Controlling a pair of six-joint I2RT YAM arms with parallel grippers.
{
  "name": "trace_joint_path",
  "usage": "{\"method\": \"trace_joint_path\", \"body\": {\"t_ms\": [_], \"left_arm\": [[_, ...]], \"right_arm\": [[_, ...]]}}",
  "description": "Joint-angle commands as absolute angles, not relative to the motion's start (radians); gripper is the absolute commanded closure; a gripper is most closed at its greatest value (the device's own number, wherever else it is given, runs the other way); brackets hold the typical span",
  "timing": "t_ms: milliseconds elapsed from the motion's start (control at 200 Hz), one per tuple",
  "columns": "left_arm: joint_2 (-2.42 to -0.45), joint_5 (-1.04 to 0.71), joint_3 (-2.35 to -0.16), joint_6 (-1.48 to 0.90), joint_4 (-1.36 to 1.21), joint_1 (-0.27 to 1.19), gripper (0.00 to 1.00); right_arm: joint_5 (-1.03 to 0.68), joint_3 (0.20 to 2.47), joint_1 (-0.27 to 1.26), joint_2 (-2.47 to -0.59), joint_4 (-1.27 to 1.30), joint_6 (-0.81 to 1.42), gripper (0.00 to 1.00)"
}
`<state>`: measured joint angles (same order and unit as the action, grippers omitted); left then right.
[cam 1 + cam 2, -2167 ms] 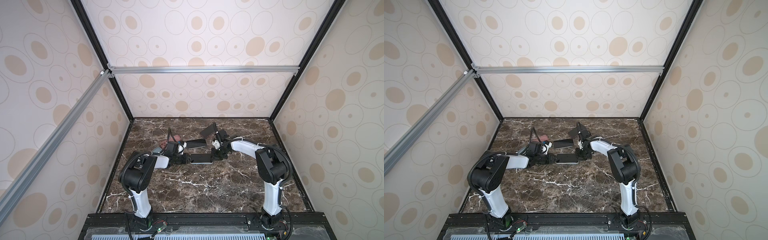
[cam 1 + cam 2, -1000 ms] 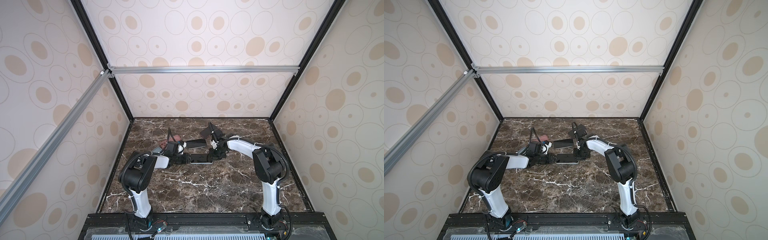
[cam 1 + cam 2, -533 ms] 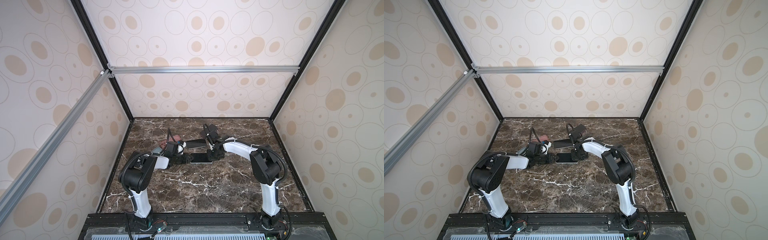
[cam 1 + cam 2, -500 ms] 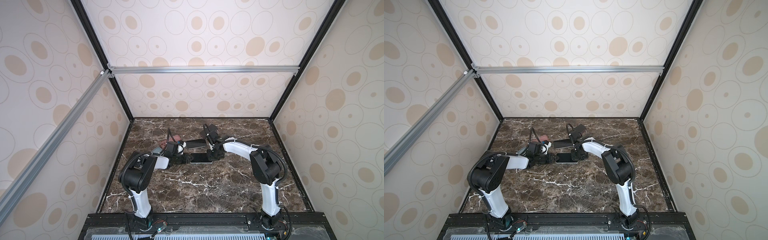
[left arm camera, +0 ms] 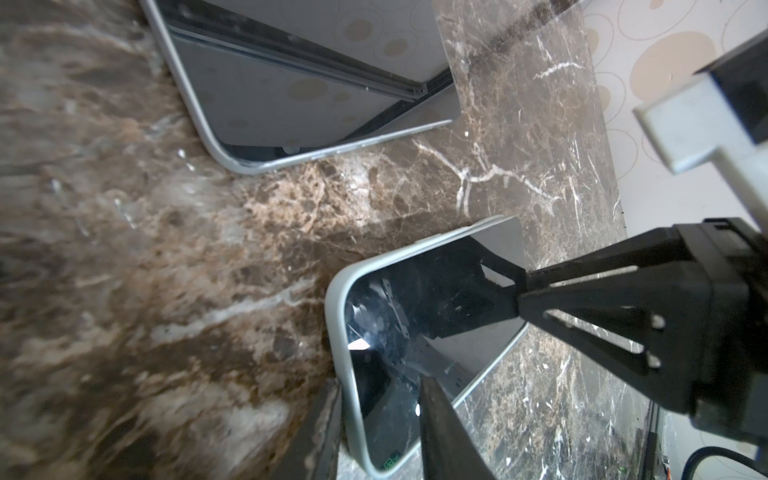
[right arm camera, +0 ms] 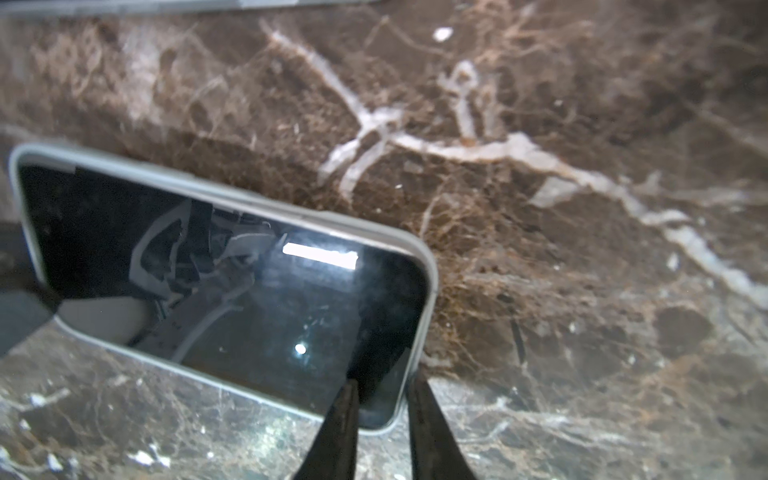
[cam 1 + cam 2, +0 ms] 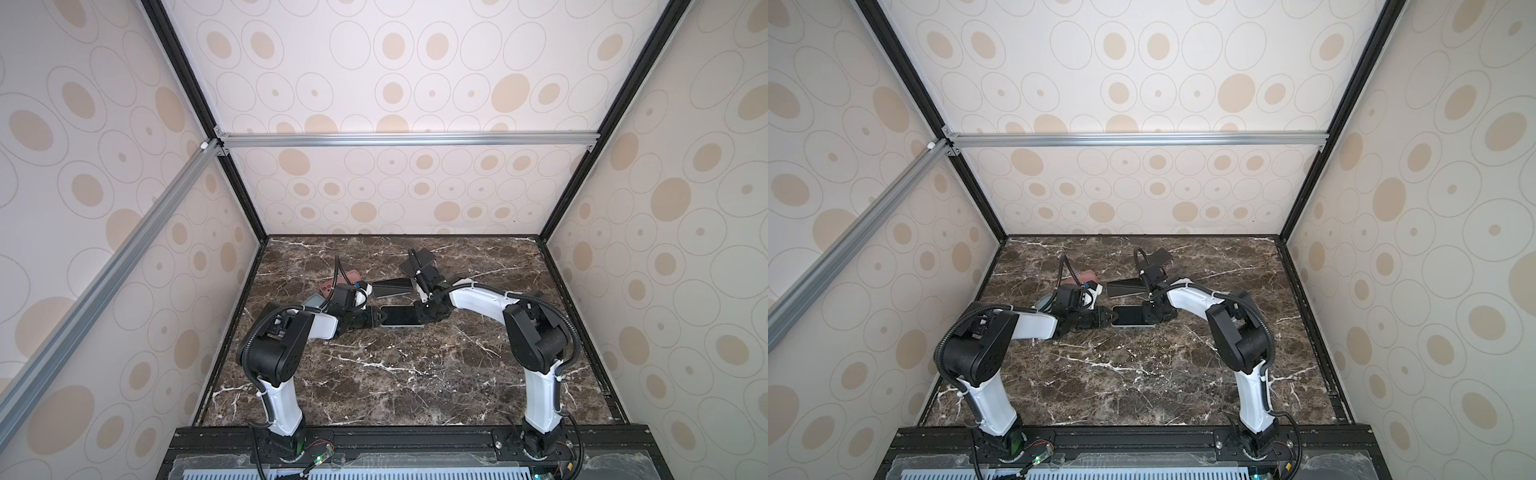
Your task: Put the phone into the phone case
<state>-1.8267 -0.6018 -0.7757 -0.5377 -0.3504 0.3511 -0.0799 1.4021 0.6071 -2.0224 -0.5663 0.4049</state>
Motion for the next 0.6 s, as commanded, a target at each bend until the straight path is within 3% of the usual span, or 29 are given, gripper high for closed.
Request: {"method": "trace_joint_path", "body": {"t_ms": [0, 245, 425, 595], "left_arm": [[-1.828, -0.625, -0.747, -0.514, -0.246, 0.388, 0.66], [-1.819, -0.582, -0.775, -0.494, -0.205, 0.386, 0.63], [-1.809, -0.538, -0.815, -0.478, -0.172, 0.38, 0.54], [-1.835, -0.516, -0.88, -0.442, -0.116, 0.374, 0.52]], "right_arm": [[-0.234, 1.32, 0.636, -2.104, -0.592, 0.377, 0.69], [-0.319, 1.331, 0.556, -1.983, -0.59, 0.345, 0.64], [-0.384, 1.354, 0.499, -1.963, -0.588, 0.306, 0.62], [-0.394, 1.382, 0.46, -1.992, -0.591, 0.289, 0.53]]}}
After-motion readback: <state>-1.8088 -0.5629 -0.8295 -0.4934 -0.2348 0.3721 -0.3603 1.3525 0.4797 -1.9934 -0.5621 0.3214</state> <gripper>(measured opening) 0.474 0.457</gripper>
